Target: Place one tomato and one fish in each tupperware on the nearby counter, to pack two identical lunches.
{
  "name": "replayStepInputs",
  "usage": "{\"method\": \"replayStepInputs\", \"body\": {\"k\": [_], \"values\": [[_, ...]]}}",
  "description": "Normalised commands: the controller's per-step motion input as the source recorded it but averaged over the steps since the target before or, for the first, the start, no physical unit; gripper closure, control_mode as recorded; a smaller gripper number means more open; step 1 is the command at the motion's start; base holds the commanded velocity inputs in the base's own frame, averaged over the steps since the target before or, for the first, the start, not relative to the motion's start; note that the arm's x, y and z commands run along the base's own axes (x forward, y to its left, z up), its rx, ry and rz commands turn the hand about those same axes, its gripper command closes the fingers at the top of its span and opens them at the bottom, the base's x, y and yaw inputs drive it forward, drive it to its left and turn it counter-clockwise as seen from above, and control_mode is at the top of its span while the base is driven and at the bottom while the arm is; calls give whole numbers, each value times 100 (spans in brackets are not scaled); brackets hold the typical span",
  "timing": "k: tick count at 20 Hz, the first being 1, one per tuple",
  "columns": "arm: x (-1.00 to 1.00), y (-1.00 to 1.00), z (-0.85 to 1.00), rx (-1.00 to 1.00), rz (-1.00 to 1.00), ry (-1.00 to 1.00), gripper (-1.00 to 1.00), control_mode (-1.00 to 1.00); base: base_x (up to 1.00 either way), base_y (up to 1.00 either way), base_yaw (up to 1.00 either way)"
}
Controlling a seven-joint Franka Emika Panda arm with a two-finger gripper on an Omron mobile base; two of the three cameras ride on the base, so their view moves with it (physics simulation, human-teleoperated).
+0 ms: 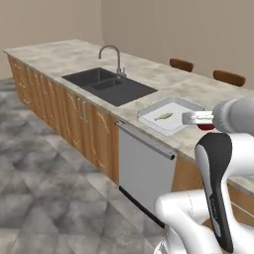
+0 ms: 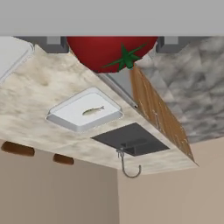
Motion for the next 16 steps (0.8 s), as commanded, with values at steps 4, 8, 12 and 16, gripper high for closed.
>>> {"method": "replayStepInputs", "body": {"k": [4, 8, 12, 16], "values": [[0, 0, 0, 0, 0, 0, 100, 100, 33, 47, -46], [0, 0, 0, 0, 0, 0, 100, 100, 14, 54, -45], [0, 0, 0, 0, 0, 0, 100, 100, 0, 67, -40], [0, 0, 0, 0, 0, 0, 100, 100, 0, 86, -38]]}}
